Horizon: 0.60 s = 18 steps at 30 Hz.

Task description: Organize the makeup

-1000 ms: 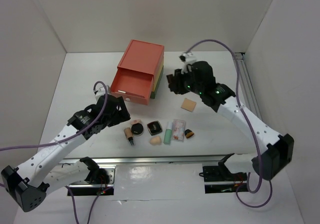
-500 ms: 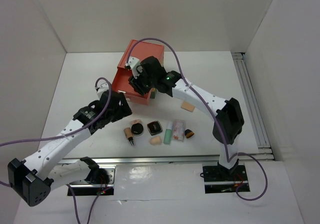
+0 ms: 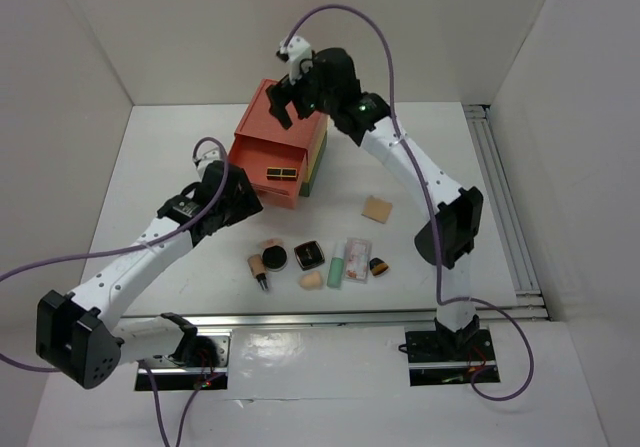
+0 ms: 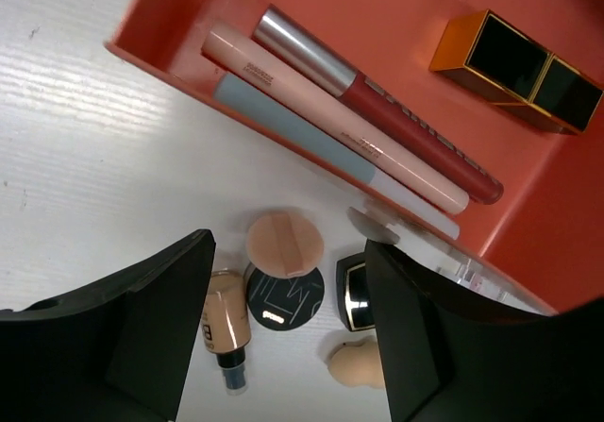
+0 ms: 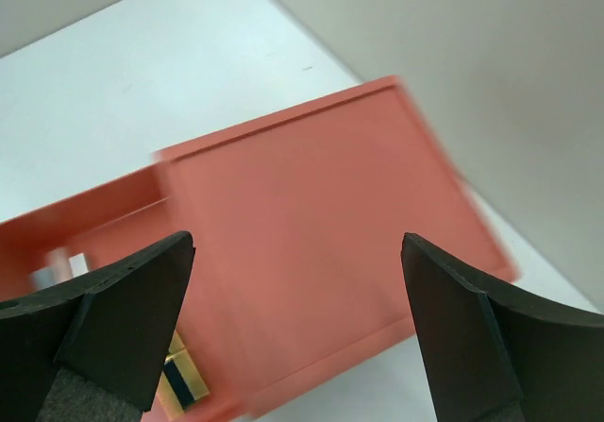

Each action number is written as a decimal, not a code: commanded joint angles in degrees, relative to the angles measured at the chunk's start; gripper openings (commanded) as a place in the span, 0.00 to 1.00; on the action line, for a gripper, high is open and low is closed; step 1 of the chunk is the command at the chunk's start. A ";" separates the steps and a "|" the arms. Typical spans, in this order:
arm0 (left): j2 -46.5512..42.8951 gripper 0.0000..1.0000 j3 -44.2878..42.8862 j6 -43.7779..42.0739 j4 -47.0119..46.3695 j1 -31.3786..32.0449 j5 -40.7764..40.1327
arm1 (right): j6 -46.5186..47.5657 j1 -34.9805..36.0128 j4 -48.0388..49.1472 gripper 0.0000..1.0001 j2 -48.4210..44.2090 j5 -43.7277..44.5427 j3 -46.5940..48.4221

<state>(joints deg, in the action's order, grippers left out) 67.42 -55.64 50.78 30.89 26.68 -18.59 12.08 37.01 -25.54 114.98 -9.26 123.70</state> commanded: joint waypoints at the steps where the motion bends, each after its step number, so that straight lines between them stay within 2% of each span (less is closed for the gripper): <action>1: 1.92 0.77 -2.81 -2.80 -4.88 -1.80 2.94 | -1.97 -6.86 -0.29 0.98 8.58 -5.23 8.90; 3: 2.98 0.76 -3.51 -3.59 -5.41 -2.33 3.74 | 3.26 -9.49 -1.71 0.98 11.40 -8.57 13.65; 4: 3.77 0.76 -3.51 -3.59 -5.41 -2.33 4.34 | 5.39 -10.20 -1.71 0.98 12.02 -11.89 12.98; 5: 4.30 0.76 -4.04 -4.20 -6.28 -2.33 4.87 | 7.24 -10.82 2.47 0.99 12.02 -13.06 9.49; 8: 4.30 0.76 -3.43 -4.82 -8.39 -2.33 4.88 | 10.59 -12.14 7.77 0.99 12.63 -14.21 7.17; 10: 4.30 0.76 -2.82 -5.60 -9.97 -2.33 4.88 | 9.73 -14.15 8.40 0.99 14.47 -15.17 9.97; 13: 4.30 0.76 -2.81 -6.92 -13.22 -2.33 4.35 | 6.22 -15.83 9.63 0.99 20.26 -22.88 14.53; 18: 7.36 0.76 -4.21 -8.25 -16.74 -2.86 4.35 | 1.38 -17.76 14.63 0.99 22.83 -27.30 14.56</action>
<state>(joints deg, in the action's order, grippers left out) 72.64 -57.34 44.53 20.51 24.38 -14.22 16.47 20.67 -16.75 136.14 -30.92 136.16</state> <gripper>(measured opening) 0.760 0.991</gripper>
